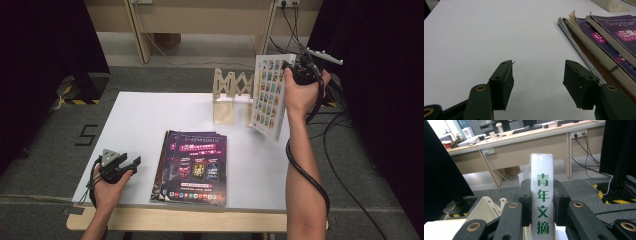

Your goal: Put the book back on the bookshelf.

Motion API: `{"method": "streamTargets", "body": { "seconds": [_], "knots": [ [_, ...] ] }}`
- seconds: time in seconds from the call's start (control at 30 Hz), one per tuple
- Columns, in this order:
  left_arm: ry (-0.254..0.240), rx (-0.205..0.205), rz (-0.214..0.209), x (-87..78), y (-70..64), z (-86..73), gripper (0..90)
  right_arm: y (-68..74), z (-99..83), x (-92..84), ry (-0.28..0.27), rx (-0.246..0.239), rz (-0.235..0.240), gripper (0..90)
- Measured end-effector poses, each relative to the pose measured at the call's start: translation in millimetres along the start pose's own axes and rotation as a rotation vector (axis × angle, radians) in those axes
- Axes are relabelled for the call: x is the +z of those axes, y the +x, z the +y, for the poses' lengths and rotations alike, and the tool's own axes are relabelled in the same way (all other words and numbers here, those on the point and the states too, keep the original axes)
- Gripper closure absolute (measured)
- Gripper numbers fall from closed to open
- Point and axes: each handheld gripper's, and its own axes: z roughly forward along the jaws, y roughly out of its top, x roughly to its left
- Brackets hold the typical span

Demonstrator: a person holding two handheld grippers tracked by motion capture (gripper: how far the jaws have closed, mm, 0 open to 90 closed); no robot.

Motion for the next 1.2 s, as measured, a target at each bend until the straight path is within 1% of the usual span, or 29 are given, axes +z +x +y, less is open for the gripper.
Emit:
{"method": "streamTargets", "body": {
  "seconds": [0.07, 0.13, 0.17, 0.2, 0.33, 0.47, 0.63, 1.0, 1.13, 1.17, 1.2],
  "knots": [
    [0.0, -0.001, -0.001, 0.1, 0.0, 0.0, 40.2, 3.0, 1.5, 2.3, -0.007, -0.013, -0.005, 74.5],
    [0.004, 0.001, 0.0, -0.2, 0.2, 0.2, 40.2, 4.4, 1.8, 2.8, -0.009, -0.01, -0.007, 74.5],
    [0.005, 0.0, 0.0, -0.1, 0.2, 0.2, 40.2, 5.7, 2.3, 4.4, -0.014, -0.018, -0.013, 74.5],
    [0.004, -0.001, -0.001, -0.1, 0.3, 0.2, 40.2, 6.3, 2.1, 5.7, -0.02, -0.016, -0.009, 74.5],
    [-0.006, -0.002, -0.001, -0.2, 0.1, -0.2, 40.1, 8.6, 1.2, 9.4, -0.024, -0.012, -0.012, 74.5],
    [-0.002, -0.001, -0.001, -0.1, 0.0, 0.0, 40.2, 11.0, -0.3, 15.1, -0.027, -0.026, -0.019, 74.5],
    [0.002, -0.001, 0.0, -0.3, 0.4, 0.1, 40.2, 11.7, -1.6, 21.6, -0.031, -0.018, -0.023, 74.4],
    [0.003, -0.003, -0.001, -0.1, 0.6, 0.1, 40.2, 13.3, -2.8, 34.3, -0.075, -0.024, -0.034, 74.5],
    [0.002, -0.002, -0.001, 0.0, 0.4, 0.1, 40.1, 14.2, -2.5, 34.6, -0.081, -0.026, -0.034, 74.5],
    [0.004, 0.0, -0.002, -0.1, 0.3, 0.2, 40.2, 14.8, -4.2, 34.8, -0.088, -0.036, -0.035, 74.4],
    [0.005, 0.0, -0.002, 0.0, 0.2, 0.2, 40.2, 14.8, -4.2, 34.8, -0.088, -0.036, -0.035, 74.4]
  ]
}}
